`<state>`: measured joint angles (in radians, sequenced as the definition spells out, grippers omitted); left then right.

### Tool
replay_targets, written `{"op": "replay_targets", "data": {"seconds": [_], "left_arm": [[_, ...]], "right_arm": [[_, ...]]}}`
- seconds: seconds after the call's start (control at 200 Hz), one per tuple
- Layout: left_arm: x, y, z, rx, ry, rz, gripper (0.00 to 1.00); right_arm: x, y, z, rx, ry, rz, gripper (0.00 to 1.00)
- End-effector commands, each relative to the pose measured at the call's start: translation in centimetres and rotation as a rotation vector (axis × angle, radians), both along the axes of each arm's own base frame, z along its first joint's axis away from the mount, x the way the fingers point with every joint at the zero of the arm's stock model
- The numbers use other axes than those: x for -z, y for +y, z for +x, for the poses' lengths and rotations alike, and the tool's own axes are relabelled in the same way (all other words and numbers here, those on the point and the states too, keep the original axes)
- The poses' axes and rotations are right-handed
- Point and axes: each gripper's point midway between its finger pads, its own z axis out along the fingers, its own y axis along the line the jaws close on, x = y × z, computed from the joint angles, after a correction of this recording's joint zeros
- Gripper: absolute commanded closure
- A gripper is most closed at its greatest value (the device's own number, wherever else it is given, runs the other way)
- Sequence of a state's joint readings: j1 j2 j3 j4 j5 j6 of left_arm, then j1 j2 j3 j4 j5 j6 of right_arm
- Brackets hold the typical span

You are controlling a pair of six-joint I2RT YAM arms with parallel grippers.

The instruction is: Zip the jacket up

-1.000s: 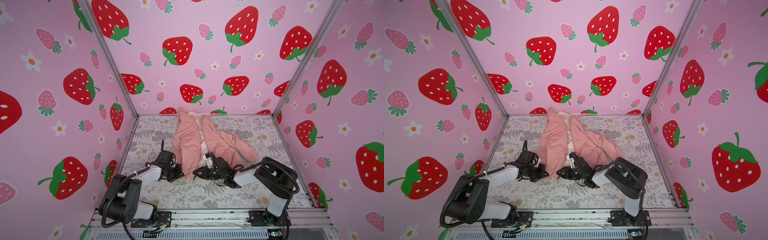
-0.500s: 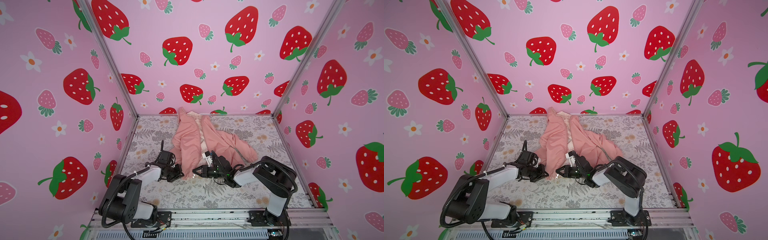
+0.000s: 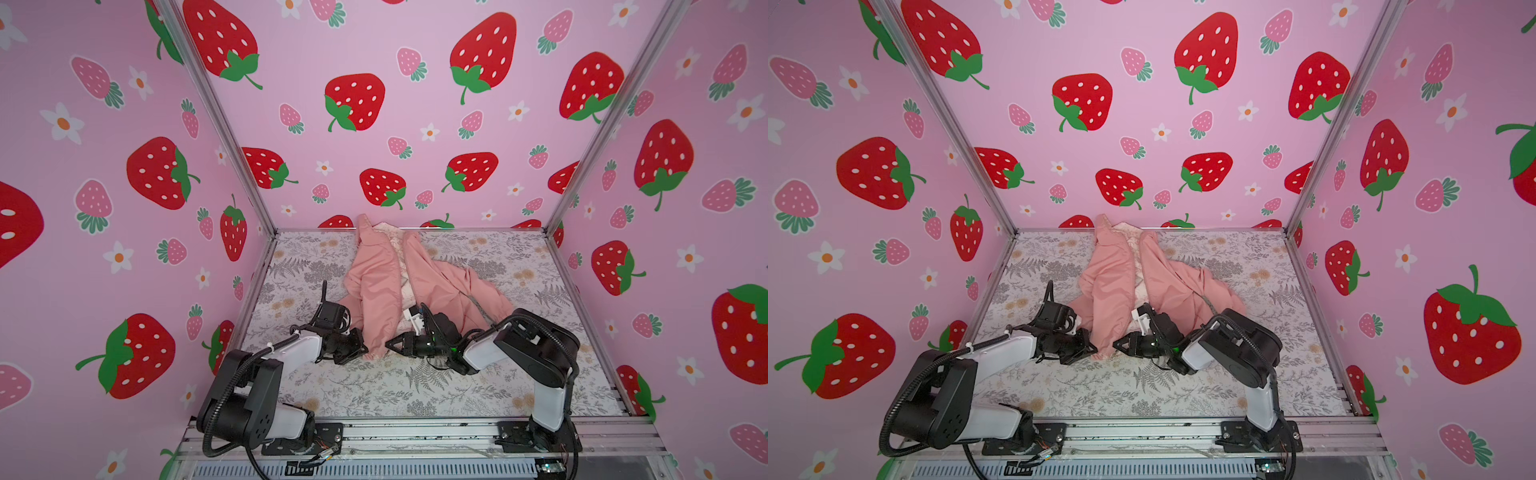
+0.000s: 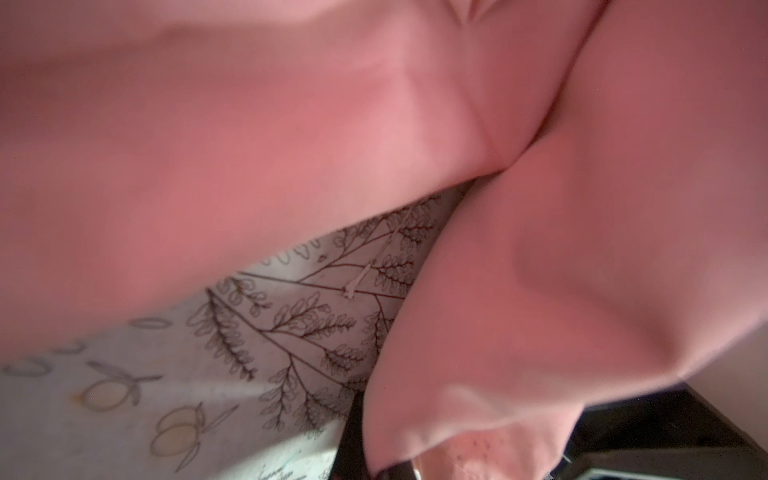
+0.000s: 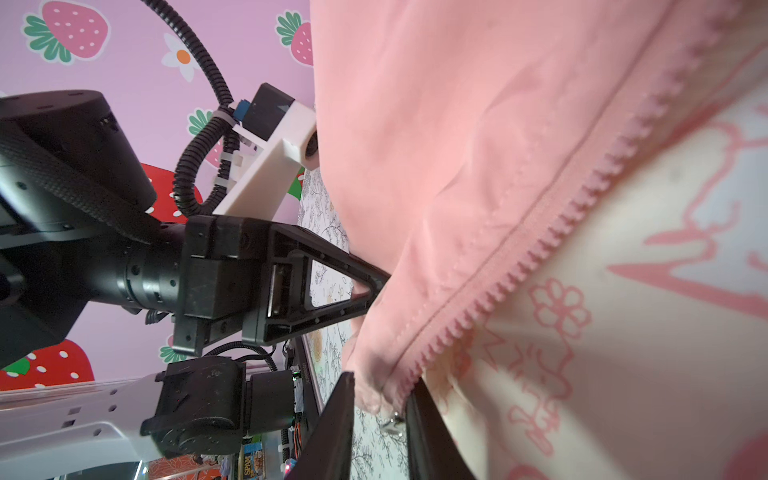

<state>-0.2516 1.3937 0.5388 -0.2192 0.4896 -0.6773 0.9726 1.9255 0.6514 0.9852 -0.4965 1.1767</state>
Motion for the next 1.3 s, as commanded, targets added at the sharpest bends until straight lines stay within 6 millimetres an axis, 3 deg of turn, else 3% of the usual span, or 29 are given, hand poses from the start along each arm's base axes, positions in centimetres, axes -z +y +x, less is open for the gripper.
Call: {"op": "replay_targets", "data": {"seconds": [0.0, 0.15, 0.335, 0.47, 0.635, 0.785, 1.025, 1.296], "left_arm": [[-0.1, 0.2, -0.5, -0.001, 0.013, -0.004, 0.98], [-0.6, 0.1, -0.5, 0.0, 0.007, -0.012, 0.95], [-2.9, 0.5, -0.8, -0.02, -0.028, -0.02, 0.52], [-5.4, 0.9, -1.5, -0.065, -0.054, -0.06, 0.37], [-8.4, -0.4, -2.9, -0.121, -0.064, -0.221, 0.33], [-9.7, -1.6, -3.7, -0.202, -0.056, -0.413, 0.33], [-11.0, -2.7, -3.8, -0.294, -0.076, -0.575, 0.31], [-10.3, -3.8, -2.7, -0.32, -0.074, -0.608, 0.28]], "right_arm": [[-1.1, 0.8, 0.4, -0.004, -0.009, 0.047, 0.8], [-1.5, 0.9, 0.7, 0.0, -0.012, 0.053, 0.91], [-2.2, 1.0, 0.7, -0.005, -0.016, 0.059, 1.0], [-2.6, 0.9, 0.5, -0.009, -0.024, 0.056, 1.0], [-3.5, 0.7, 0.3, -0.012, -0.027, 0.071, 1.0], [-4.3, 0.6, 0.3, -0.012, -0.037, 0.081, 1.0], [-4.5, 0.7, 0.4, -0.012, -0.037, 0.085, 1.0], [-5.4, 0.8, 0.4, -0.01, -0.04, 0.102, 1.0]]}}
